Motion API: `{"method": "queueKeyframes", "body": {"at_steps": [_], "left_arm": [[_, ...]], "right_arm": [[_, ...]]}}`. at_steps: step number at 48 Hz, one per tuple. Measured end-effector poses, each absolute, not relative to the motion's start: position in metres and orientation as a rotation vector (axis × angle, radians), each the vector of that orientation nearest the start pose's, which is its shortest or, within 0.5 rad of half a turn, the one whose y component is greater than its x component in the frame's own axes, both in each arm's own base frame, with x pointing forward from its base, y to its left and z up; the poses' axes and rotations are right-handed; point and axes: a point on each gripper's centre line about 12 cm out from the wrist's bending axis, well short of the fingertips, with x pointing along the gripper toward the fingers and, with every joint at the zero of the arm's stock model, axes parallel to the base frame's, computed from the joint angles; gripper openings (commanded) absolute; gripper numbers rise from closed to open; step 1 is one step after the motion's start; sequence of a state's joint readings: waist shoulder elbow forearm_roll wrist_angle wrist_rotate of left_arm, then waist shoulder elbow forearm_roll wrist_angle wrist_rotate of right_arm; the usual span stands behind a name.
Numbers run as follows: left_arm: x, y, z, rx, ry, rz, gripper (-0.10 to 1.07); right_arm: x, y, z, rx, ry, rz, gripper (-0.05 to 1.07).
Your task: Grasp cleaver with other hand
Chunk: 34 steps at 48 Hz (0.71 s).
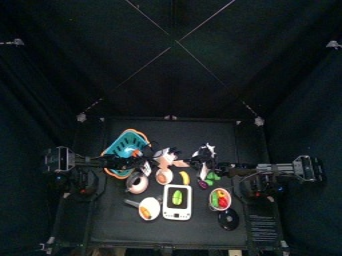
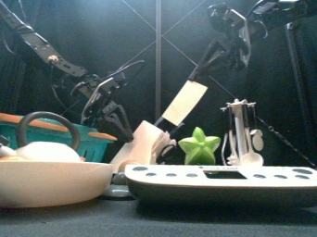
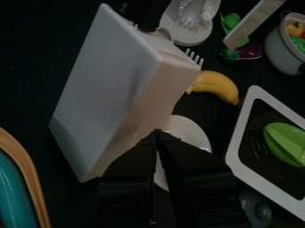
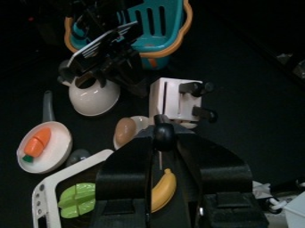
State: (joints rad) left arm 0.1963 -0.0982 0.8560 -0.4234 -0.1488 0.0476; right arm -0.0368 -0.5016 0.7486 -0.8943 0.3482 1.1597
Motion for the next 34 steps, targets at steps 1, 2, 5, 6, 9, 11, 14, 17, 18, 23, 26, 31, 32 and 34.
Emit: {"method": "queueKeyframes", "body": {"at_steps": [1, 2, 5, 6, 9, 11, 14, 17, 18, 23, 26, 31, 32, 34], "left_arm": [[0.336, 0.074, 0.157, -0.399, 0.568, 0.36, 0.52], [0.336, 0.073, 0.158, -0.395, 0.568, 0.356, 0.52], [0.337, 0.069, 0.161, -0.385, 0.561, 0.341, 0.52], [0.337, 0.067, 0.162, -0.379, 0.56, 0.334, 0.52], [0.338, 0.062, 0.166, -0.357, 0.552, 0.31, 0.52], [0.338, 0.058, 0.169, -0.334, 0.546, 0.29, 0.52], [0.339, 0.051, 0.176, -0.299, 0.532, 0.254, 0.52], [0.338, 0.043, 0.184, -0.258, 0.515, 0.218, 0.52], [0.338, 0.042, 0.186, -0.244, 0.509, 0.208, 0.52], [0.333, 0.032, 0.193, -0.18, 0.469, 0.163, 0.52], [0.329, 0.028, 0.199, -0.148, 0.427, 0.144, 0.52], [0.324, 0.024, 0.205, -0.1, 0.356, 0.119, 0.52], [0.323, 0.022, 0.206, -0.09, 0.341, 0.114, 0.52], [0.32, 0.02, 0.207, -0.069, 0.317, 0.102, 0.52]], "right_arm": [[0.299, -0.042, 0.294, 0.234, 0.42, -0.364, 0.53], [0.299, -0.041, 0.295, 0.232, 0.418, -0.361, 0.53], [0.298, -0.037, 0.296, 0.231, 0.413, -0.349, 0.53], [0.298, -0.036, 0.298, 0.227, 0.409, -0.342, 0.53], [0.296, -0.031, 0.301, 0.221, 0.399, -0.324, 0.53], [0.294, -0.027, 0.302, 0.211, 0.395, -0.309, 0.53], [0.29, -0.023, 0.303, 0.194, 0.39, -0.294, 0.53], [0.287, -0.021, 0.303, 0.165, 0.382, -0.282, 0.53], [0.286, -0.02, 0.303, 0.153, 0.378, -0.274, 0.53], [0.281, -0.016, 0.305, 0.11, 0.352, -0.239, 0.53], [0.277, -0.013, 0.304, 0.09, 0.337, -0.206, 0.53], [0.275, -0.008, 0.303, 0.086, 0.323, -0.165, 0.53], [0.275, -0.008, 0.302, 0.086, 0.322, -0.161, 0.53], [0.275, -0.006, 0.3, 0.082, 0.322, -0.143, 0.53]]}}
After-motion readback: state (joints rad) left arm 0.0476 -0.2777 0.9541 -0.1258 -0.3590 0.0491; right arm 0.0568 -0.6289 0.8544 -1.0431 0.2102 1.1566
